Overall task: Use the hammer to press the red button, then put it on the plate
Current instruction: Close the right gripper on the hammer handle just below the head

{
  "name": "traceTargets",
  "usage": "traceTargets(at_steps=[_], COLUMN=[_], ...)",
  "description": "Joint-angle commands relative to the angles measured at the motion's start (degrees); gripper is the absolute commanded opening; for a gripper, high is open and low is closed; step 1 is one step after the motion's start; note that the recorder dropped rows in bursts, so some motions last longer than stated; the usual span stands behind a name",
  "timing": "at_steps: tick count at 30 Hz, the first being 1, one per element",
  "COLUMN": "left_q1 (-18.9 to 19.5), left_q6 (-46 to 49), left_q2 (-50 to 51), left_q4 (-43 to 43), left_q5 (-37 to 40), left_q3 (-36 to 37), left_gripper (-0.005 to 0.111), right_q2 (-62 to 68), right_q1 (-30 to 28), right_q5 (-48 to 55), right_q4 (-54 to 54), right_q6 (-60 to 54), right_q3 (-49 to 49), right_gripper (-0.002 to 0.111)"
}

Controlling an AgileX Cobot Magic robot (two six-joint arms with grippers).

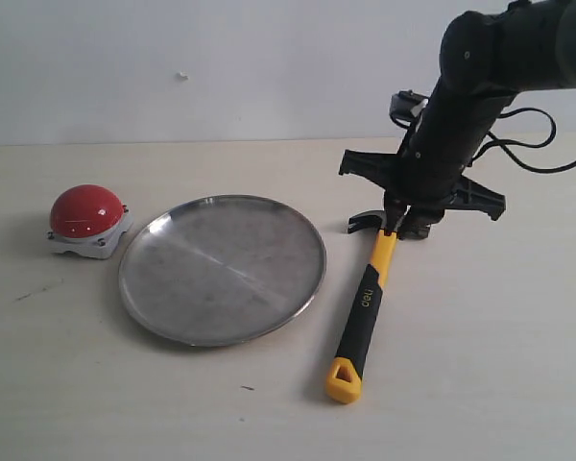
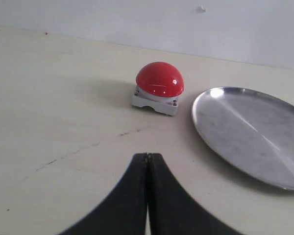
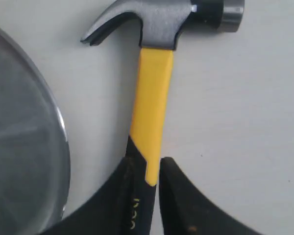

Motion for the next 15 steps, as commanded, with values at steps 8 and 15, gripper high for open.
traceTargets(at_steps=[8, 15], left_q1=[0.05, -0.19], left_q6=[-0.17, -0.17], left_q2=[-0.39, -0.39], left_q4=[0.09, 0.09], left_q5=[-0.22, -0.22], left_q3=[0.2, 0.2], left_gripper=[0.0, 0.0], right_q2=[6.92, 11.92], right_q1=[0.06, 0.06], right_q5=[0.47, 1.11], right_q4=[-0.56, -2.0], right_q6=[1.56, 2.68], right_q3=[-6.11, -11.36], right_gripper=[0.055, 0.055])
